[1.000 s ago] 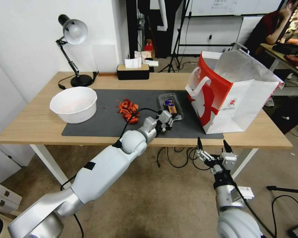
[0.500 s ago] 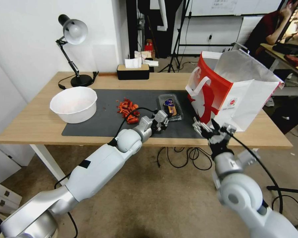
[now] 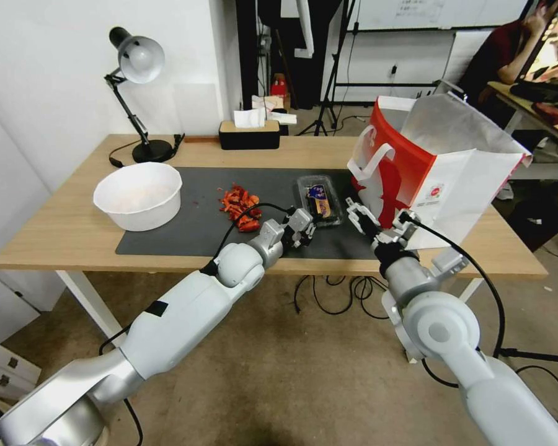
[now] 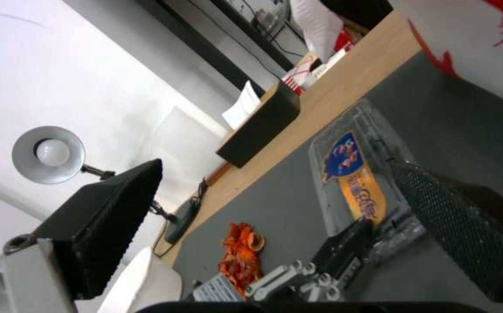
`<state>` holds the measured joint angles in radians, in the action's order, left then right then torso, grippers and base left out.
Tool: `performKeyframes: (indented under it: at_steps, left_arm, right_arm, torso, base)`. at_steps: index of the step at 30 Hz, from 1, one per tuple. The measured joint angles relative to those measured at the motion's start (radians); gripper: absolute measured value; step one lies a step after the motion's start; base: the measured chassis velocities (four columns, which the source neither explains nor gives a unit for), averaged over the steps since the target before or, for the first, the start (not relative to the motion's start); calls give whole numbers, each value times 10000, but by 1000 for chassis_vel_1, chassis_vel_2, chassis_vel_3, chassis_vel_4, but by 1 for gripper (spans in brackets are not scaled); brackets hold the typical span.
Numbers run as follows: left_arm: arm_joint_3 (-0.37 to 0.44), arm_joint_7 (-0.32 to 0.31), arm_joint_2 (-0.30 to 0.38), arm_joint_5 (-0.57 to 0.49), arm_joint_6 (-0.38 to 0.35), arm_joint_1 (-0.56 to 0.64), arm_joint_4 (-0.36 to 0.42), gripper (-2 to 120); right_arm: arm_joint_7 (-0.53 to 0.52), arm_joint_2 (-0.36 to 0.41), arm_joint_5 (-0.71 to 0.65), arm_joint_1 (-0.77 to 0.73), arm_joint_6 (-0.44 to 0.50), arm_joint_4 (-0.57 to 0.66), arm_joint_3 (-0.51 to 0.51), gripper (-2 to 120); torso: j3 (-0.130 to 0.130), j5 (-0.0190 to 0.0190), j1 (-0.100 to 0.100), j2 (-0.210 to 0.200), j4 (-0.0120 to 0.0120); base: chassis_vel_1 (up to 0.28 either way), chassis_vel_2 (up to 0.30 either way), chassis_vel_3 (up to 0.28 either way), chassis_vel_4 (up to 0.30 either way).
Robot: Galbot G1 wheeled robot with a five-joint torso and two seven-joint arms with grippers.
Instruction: Close the disposable takeout box, then place it into the delivery bag.
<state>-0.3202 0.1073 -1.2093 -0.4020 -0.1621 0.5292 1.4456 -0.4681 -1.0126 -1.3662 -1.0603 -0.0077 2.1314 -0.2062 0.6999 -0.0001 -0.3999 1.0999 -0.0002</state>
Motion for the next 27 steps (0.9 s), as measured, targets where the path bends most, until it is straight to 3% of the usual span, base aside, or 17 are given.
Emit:
performKeyframes:
  at_steps: [12,27]
  left_arm:
    - [9,55,105,54,31,76,41,0]
    - [-41,58,-92,126,7,-15,-110,0]
  right_arm:
    - [-784,-162,-657,1369,-308,-713,708,100]
    - [-1999,-9,-36,2698,-1713,-1871,1362,100]
  torso:
    - [0,0,0,0,2]
    - [1,0,-1,0,2]
  base:
    - [0,0,0,0]
    - [0,0,0,0]
